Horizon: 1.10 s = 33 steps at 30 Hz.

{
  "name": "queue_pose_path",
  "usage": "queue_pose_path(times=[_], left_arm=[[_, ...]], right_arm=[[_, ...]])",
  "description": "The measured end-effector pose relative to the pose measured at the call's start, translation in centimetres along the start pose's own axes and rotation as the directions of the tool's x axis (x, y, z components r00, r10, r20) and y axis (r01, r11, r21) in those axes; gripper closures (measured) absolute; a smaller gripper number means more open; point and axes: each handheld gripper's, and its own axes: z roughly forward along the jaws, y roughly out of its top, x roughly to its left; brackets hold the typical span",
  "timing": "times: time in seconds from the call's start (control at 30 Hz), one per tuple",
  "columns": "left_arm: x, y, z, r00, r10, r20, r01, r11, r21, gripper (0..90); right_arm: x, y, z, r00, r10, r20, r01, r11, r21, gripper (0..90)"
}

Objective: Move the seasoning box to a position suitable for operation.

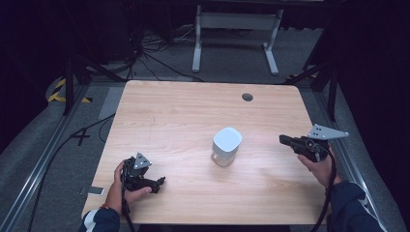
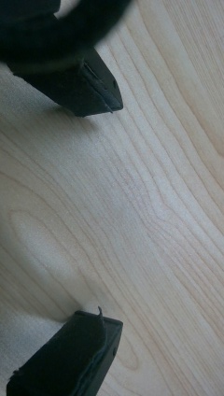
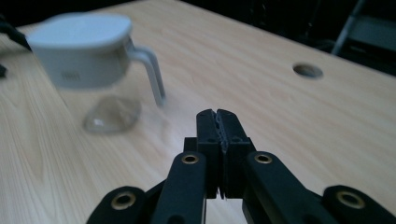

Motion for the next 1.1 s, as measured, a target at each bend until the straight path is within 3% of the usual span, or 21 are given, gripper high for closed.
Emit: queue_pose_path(times=[0.2, 0.4, 0.47, 0.7, 1.03, 1.07, 1.1], left_arm=[[0.1, 0.0, 0.0, 0.9999, 0.011, -0.004, -0.011, 0.9999, 0.002, 0.4], [-0.1, 0.0, 0.0, 0.9999, -0.011, -0.002, 0.011, 0.9999, 0.000, 0.4], [0.0, 0.0, -0.1, 0.9999, 0.010, -0.012, -0.010, 1.0000, 0.001, 0.4], [-0.1, 0.0, -0.1, 1.0000, -0.003, -0.007, 0.003, 1.0000, 0.004, 0.4], [-0.1, 0.1, -0.1, 0.9998, -0.002, -0.018, 0.002, 1.0000, 0.010, 1.3], [-0.4, 0.1, -0.1, 0.9994, -0.026, -0.022, 0.026, 0.9997, -0.003, 1.3], [-0.5, 0.1, -0.2, 0.9995, -0.023, -0.022, 0.022, 0.9996, -0.015, 7.6]], right_arm=[[1.8, 4.5, 3.9, 0.9957, -0.067, -0.063, 0.064, 0.997, -0.050, 89.5], [4.1, 6.4, 7.2, 0.9845, -0.122, -0.126, 0.117, 0.992, -0.044, 89.8], [4.7, 6.7, 8.0, 0.9811, -0.127, -0.145, 0.123, 0.992, -0.040, 89.8], [5.7, 6.6, 10.1, 0.9778, -0.141, -0.155, 0.143, 0.990, -0.001, 89.8], [5.5, 6.2, 10.4, 0.9805, -0.135, -0.143, 0.135, 0.991, -0.008, 90.0], [5.5, 6.2, 10.4, 0.9807, -0.134, -0.142, 0.135, 0.991, -0.009, 89.9], [5.5, 6.1, 10.4, 0.9815, -0.132, -0.139, 0.132, 0.991, -0.009, 90.0]])
